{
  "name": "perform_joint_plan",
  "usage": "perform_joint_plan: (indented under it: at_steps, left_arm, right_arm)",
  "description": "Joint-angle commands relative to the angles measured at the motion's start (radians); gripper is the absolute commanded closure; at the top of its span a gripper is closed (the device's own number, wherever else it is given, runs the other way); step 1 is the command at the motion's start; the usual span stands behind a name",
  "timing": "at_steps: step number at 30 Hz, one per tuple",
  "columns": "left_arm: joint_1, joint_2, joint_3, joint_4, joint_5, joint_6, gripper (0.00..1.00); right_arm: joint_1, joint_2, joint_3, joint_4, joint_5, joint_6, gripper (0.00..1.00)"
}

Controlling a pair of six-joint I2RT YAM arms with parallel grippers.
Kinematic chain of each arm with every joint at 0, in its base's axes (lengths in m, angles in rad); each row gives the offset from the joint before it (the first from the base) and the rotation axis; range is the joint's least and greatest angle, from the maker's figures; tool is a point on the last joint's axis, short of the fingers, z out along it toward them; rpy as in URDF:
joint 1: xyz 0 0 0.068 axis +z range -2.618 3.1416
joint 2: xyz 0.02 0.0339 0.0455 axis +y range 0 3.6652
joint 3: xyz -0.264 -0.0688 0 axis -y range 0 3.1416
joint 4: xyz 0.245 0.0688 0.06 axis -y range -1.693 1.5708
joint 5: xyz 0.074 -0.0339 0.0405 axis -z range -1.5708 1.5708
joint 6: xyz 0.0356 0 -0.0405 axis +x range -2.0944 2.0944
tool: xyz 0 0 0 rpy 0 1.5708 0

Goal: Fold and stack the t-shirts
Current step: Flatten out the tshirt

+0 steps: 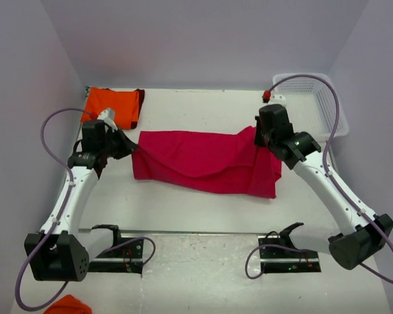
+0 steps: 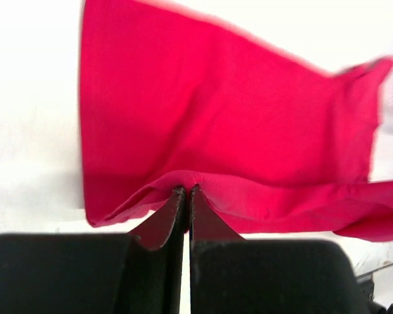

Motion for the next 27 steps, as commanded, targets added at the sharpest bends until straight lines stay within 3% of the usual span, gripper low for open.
perform_joint_plan:
  at_steps: [1, 7, 11, 18, 22, 27]
  left_arm:
    - [0.007, -0.098, 0.151, 0.234, 0.035, 0.013, 1.00]
    - [-0.004, -0.101, 0.361, 0.366, 0.060, 0.050, 1.00]
    - [-0.004, -0.110, 0.486, 0.440, 0.133, 0.051, 1.00]
    - [-0.005, -0.103, 0.700, 0.389, 0.185, 0.107, 1.00]
    - [-0.004, -0.006, 0.794, 0.349, 0.114, 0.156, 1.00]
    - [0.007, 0.293, 0.977, 0.343, 0.037, 0.182, 1.00]
  right_arm:
    - [0.004, 0.005, 0.198, 0.186, -0.043, -0.210, 1.00]
    - [0.080, -0.032, 0.465, 0.263, -0.169, -0.423, 1.00]
    - [0.169, -0.031, 0.670, 0.180, -0.145, -0.532, 1.00]
    - [0.329, -0.051, 0.899, 0.088, -0.140, -0.598, 1.00]
    - [0.323, 0.000, 0.940, 0.178, -0.019, -0.679, 1.00]
    - [0.111, 0.293, 1.207, 0.183, -0.068, -0.670, 1.00]
